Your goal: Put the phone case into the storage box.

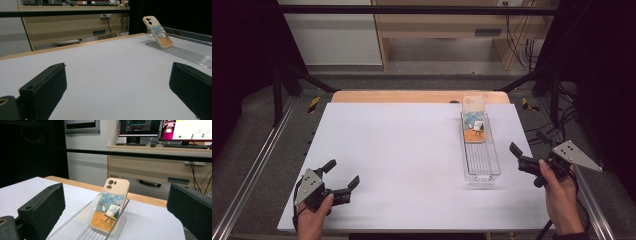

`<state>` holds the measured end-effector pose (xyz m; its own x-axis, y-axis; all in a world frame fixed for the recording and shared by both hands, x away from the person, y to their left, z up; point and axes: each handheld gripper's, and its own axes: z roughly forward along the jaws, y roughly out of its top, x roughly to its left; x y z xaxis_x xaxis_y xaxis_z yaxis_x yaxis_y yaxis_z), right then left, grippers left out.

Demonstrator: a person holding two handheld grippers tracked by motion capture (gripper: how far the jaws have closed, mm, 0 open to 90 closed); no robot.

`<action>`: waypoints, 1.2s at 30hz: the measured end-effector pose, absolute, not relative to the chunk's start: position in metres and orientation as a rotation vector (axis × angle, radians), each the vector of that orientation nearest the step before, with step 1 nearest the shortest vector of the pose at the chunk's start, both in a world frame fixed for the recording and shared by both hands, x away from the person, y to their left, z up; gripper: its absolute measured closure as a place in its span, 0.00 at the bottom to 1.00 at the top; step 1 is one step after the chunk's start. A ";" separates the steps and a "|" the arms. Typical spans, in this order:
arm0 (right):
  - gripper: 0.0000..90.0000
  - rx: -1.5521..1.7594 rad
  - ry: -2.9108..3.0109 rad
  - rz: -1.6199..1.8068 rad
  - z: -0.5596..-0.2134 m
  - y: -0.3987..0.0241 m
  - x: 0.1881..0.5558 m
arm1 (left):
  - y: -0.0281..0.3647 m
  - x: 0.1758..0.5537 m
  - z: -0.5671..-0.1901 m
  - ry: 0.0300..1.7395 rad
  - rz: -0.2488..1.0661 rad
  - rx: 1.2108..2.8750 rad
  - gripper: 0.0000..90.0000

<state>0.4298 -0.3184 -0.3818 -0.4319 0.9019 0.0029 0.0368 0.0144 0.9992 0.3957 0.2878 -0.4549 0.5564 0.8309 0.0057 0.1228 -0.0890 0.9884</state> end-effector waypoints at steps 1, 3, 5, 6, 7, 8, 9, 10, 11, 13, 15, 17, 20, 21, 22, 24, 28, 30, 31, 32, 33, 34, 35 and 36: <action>0.03 0.985 1.570 1.504 -0.383 -0.318 0.428 | 0.288 0.396 -0.455 0.834 0.725 1.571 0.01; 0.03 0.984 1.574 1.506 -0.385 -0.317 0.426 | 0.288 0.396 -0.455 0.835 0.724 1.572 0.01; 0.03 0.982 1.579 1.504 -0.388 -0.316 0.424 | 0.288 0.396 -0.455 0.834 0.725 1.572 0.01; 0.03 0.977 1.581 1.501 -0.389 -0.315 0.424 | 0.287 0.396 -0.455 0.834 0.724 1.573 0.01; 0.03 0.980 1.584 1.503 -0.390 -0.315 0.423 | 0.287 0.396 -0.455 0.834 0.725 1.573 0.01; 0.03 0.979 1.585 1.504 -0.391 -0.314 0.422 | 0.287 0.396 -0.455 0.834 0.724 1.572 0.01; 0.03 0.978 1.587 1.504 -0.393 -0.314 0.422 | 0.287 0.396 -0.455 0.834 0.725 1.572 0.01; 0.03 0.979 1.588 1.508 -0.394 -0.314 0.421 | 0.287 0.396 -0.455 0.834 0.725 1.573 0.01; 0.03 0.979 1.590 1.507 -0.395 -0.313 0.420 | 0.287 0.396 -0.455 0.834 0.725 1.573 0.01; 0.03 0.981 1.591 1.511 -0.397 -0.312 0.419 | 0.287 0.396 -0.455 0.834 0.724 1.574 0.01; 0.03 0.977 1.595 1.513 -0.399 -0.311 0.418 | 0.287 0.396 -0.455 0.833 0.723 1.575 0.01; 0.03 0.976 1.601 1.513 -0.402 -0.310 0.417 | 0.287 0.396 -0.455 0.832 0.723 1.575 0.01; 0.03 0.972 1.609 1.515 -0.405 -0.307 0.415 | 0.286 0.396 -0.455 0.829 0.721 1.577 0.01; 0.03 0.973 1.609 1.514 -0.406 -0.306 0.415 | 0.286 0.396 -0.455 0.828 0.720 1.576 0.01; 0.03 0.972 1.614 1.513 -0.407 -0.306 0.414 | 0.286 0.396 -0.455 0.828 0.718 1.575 0.01; 0.03 0.970 1.615 1.513 -0.409 -0.304 0.413 | 0.286 0.395 -0.455 0.827 0.715 1.574 0.01; 0.03 0.967 1.619 1.524 -0.414 -0.300 0.410 | 0.286 0.396 -0.455 0.827 0.715 1.574 0.01; 0.03 0.961 1.621 1.525 -0.416 -0.298 0.409 | 0.286 0.395 -0.455 0.825 0.714 1.576 0.01; 0.03 0.961 1.618 1.530 -0.417 -0.297 0.409 | 0.285 0.395 -0.455 0.824 0.713 1.576 0.01; 0.03 0.961 1.618 1.532 -0.418 -0.297 0.408 | 0.285 0.395 -0.455 0.822 0.713 1.578 0.01; 0.03 0.962 1.614 1.536 -0.418 -0.296 0.408 | 0.285 0.395 -0.455 0.822 0.712 1.578 0.01; 0.03 0.965 1.613 1.540 -0.418 -0.295 0.407 | 0.285 0.395 -0.455 0.822 0.712 1.578 0.01; 0.03 0.961 1.613 1.541 -0.419 -0.295 0.406 | 0.285 0.395 -0.455 0.822 0.711 1.578 0.01; 0.03 0.962 1.613 1.538 -0.419 -0.295 0.406 | 0.285 0.395 -0.455 0.821 0.711 1.578 0.01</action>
<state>0.4058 -0.2946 -0.4190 -0.4802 0.8771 0.0060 0.0478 0.0194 0.9987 0.3954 0.2850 -0.4551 0.5697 0.8219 0.0057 0.1231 -0.0922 0.9881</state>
